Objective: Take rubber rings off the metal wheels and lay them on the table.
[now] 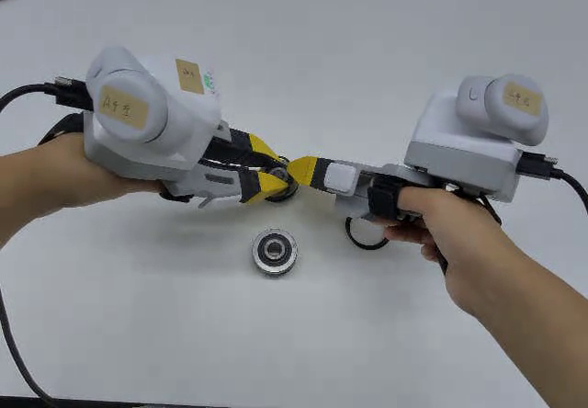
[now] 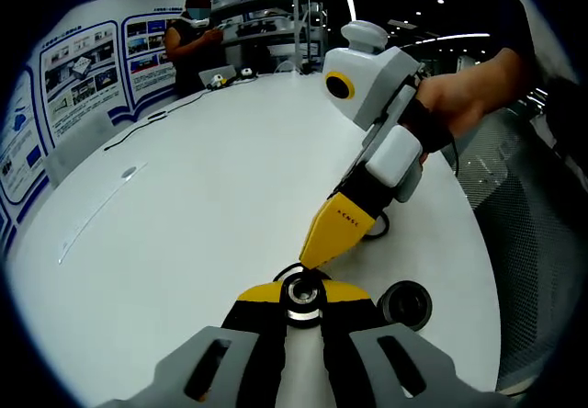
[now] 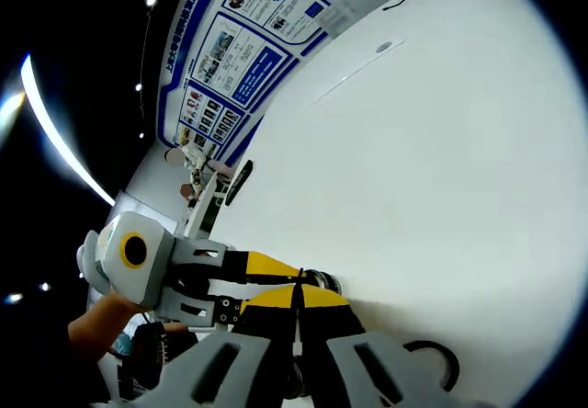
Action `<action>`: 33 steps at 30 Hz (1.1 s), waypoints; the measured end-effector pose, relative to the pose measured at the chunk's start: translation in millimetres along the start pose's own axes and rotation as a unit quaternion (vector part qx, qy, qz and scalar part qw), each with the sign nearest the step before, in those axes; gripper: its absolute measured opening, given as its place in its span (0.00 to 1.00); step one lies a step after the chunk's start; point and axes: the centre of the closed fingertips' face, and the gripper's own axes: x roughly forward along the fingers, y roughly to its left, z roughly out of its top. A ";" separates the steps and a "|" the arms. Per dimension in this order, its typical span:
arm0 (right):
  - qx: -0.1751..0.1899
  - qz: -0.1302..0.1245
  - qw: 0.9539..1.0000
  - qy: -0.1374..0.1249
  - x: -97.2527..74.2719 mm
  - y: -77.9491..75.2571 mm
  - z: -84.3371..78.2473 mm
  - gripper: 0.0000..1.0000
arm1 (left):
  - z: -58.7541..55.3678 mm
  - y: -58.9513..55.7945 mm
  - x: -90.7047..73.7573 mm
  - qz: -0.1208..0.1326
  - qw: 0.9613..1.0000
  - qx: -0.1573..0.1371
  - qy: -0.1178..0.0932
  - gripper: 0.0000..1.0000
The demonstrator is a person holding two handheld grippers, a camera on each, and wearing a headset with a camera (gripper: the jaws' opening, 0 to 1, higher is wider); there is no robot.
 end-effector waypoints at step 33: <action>0.042 0.023 0.998 -0.032 -18.1 13.3 15.2 0.02 | -3.6 21.3 -42.4 0.067 0.997 -0.029 0.003 0.18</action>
